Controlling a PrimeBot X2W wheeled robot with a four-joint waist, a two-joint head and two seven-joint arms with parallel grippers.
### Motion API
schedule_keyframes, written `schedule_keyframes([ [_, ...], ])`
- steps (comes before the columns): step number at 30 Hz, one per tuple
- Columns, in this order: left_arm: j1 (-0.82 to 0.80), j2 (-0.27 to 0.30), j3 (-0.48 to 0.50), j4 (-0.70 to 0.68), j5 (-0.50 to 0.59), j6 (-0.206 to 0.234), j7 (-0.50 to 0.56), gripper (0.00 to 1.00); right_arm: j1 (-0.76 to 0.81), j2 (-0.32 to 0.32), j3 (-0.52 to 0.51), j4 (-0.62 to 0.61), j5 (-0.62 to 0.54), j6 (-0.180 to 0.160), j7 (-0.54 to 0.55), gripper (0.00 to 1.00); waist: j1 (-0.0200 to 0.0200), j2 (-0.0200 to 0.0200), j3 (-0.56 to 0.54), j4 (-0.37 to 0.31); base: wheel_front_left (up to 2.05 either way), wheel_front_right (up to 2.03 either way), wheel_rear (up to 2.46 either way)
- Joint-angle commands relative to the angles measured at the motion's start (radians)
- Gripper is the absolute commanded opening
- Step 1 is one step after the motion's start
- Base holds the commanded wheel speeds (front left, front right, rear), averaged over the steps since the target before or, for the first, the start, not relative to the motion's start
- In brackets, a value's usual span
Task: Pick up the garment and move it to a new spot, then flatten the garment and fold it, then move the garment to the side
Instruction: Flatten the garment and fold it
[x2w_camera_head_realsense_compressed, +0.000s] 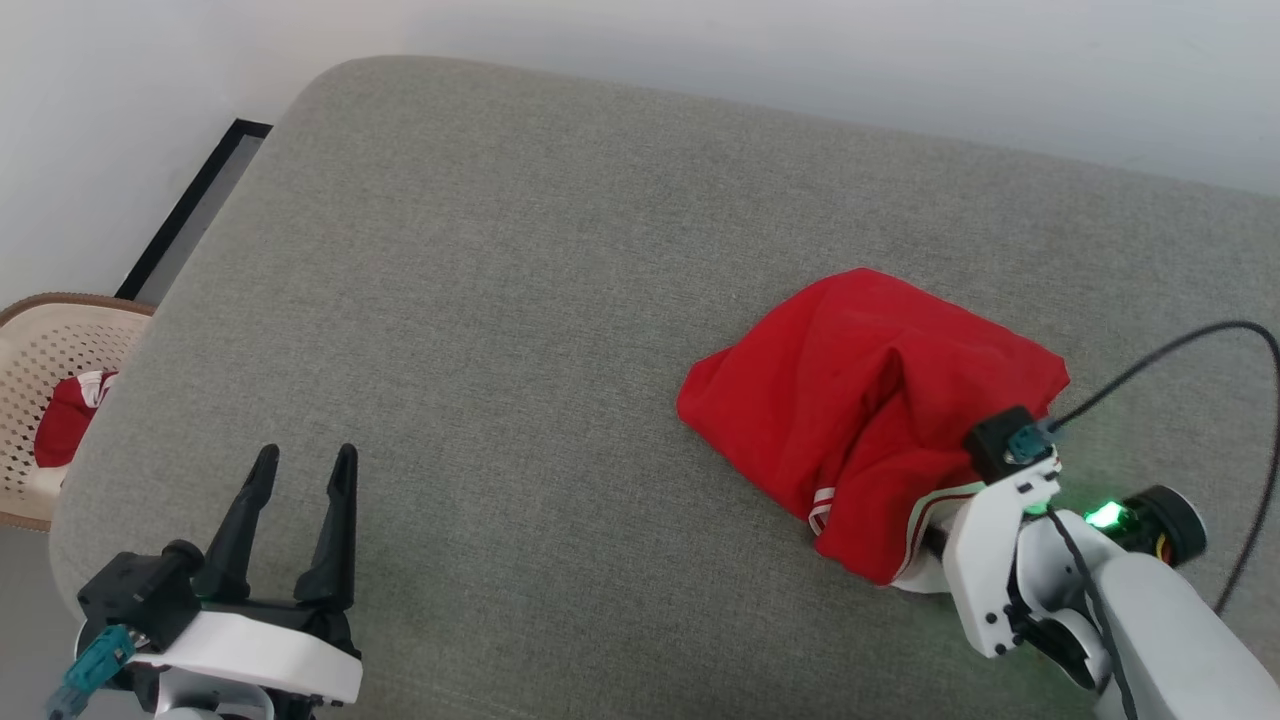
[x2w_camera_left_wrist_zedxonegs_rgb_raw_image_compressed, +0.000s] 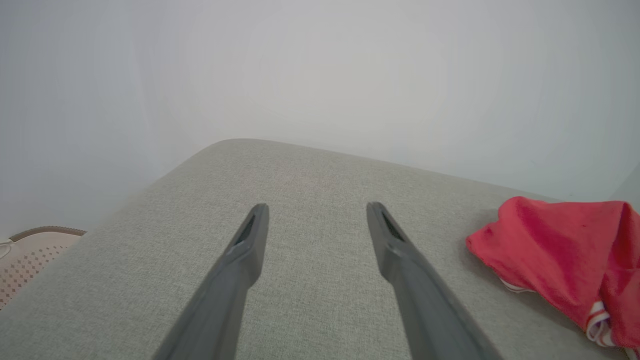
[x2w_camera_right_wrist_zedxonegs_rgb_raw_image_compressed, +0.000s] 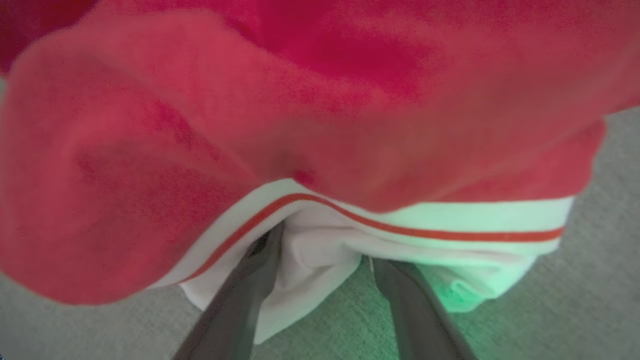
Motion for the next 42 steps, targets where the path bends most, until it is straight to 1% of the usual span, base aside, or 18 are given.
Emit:
schedule_keyframes([
  [1,-0.016,0.000,0.002,0.001,-0.003,-0.004,-0.005,1.00,0.014,0.007,0.034,0.048,0.007,0.000,0.013,0.00,0.0000,-0.0001,-0.001,-0.002,0.00,0.00,0.00],
  [4,-0.010,0.005,0.009,-0.003,-0.011,-0.003,-0.004,1.00,-0.010,-0.008,0.030,0.040,0.028,0.000,0.009,0.00,0.0000,-0.0001,-0.004,-0.016,0.00,0.00,0.00],
  [6,-0.007,0.011,0.011,-0.006,-0.011,-0.003,-0.004,1.00,-0.018,-0.024,0.026,0.014,0.044,0.000,0.016,0.00,0.0000,-0.0001,-0.007,-0.029,0.00,0.00,0.00],
  [11,0.000,0.022,0.025,-0.018,-0.013,-0.004,-0.004,1.00,-0.016,-0.077,-0.018,-0.115,0.072,-0.001,0.050,0.00,0.0000,-0.0001,-0.013,-0.072,0.00,0.00,0.00],
  [16,0.005,0.030,0.029,-0.026,-0.014,-0.004,-0.004,1.00,0.039,-0.137,-0.126,-0.239,0.074,-0.001,0.128,0.00,0.0000,-0.0001,-0.015,-0.108,0.00,0.00,0.00],
  [20,-0.004,0.034,0.020,-0.029,-0.015,-0.004,-0.004,1.00,0.106,-0.170,-0.245,-0.297,0.062,-0.001,0.199,0.00,0.0000,-0.0001,-0.010,-0.123,0.00,0.00,0.00],
  [22,-0.014,0.035,0.015,-0.029,-0.016,-0.004,-0.004,1.00,0.137,-0.181,-0.308,-0.297,0.051,-0.001,0.224,0.00,0.0000,-0.0001,-0.005,-0.126,0.00,0.00,0.00],
  [25,-0.025,0.037,0.011,-0.025,-0.020,-0.004,-0.004,1.00,0.170,-0.169,-0.375,-0.269,0.040,-0.001,0.237,0.00,0.0000,-0.0001,0.004,-0.126,0.00,0.00,0.00],
  [27,-0.034,0.038,0.005,-0.022,-0.022,-0.004,-0.004,1.00,0.178,-0.152,-0.400,-0.237,0.047,-0.001,0.242,0.00,0.0000,-0.0001,0.010,-0.125,0.00,0.00,0.00],
  [29,-0.044,0.043,-0.005,-0.019,-0.031,-0.004,-0.004,1.00,0.170,-0.141,-0.407,-0.201,0.046,-0.001,0.223,0.00,0.0000,-0.0001,0.014,-0.123,0.00,0.00,0.00],
  [31,-0.053,0.048,-0.016,-0.012,-0.041,-0.004,-0.005,1.00,0.153,-0.117,-0.406,-0.150,0.053,-0.001,0.212,0.00,0.0000,-0.0001,0.018,-0.123,0.00,0.00,0.00],
  [33,-0.069,0.061,-0.041,-0.003,-0.050,-0.004,-0.004,1.00,0.130,-0.104,-0.390,-0.108,0.048,-0.001,0.187,0.45,0.0000,-0.0001,0.022,-0.123,0.00,0.00,0.00],
  [34,-0.077,0.066,-0.057,0.002,-0.063,-0.004,0.002,1.00,0.120,-0.099,-0.386,-0.091,0.045,-0.001,0.176,1.00,0.0000,-0.0001,0.022,-0.123,0.00,0.00,0.00],
  [36,-0.087,0.073,-0.070,0.004,-0.077,-0.004,0.009,1.00,0.107,-0.095,-0.381,-0.076,0.040,-0.001,0.166,1.00,0.0000,-0.0001,0.023,-0.125,0.00,0.00,0.00],
  [37,-0.098,0.086,-0.084,0.004,-0.092,-0.004,0.019,1.00,0.096,-0.089,-0.377,-0.068,0.040,-0.001,0.160,1.00,0.0000,-0.0001,0.023,-0.128,0.00,0.00,0.00],
  [42,-0.160,0.139,-0.155,-0.021,-0.195,-0.004,0.119,1.00,0.067,-0.084,-0.375,-0.082,0.040,0.000,0.124,1.00,0.0000,-0.0001,0.016,-0.161,0.00,0.00,0.00],
])
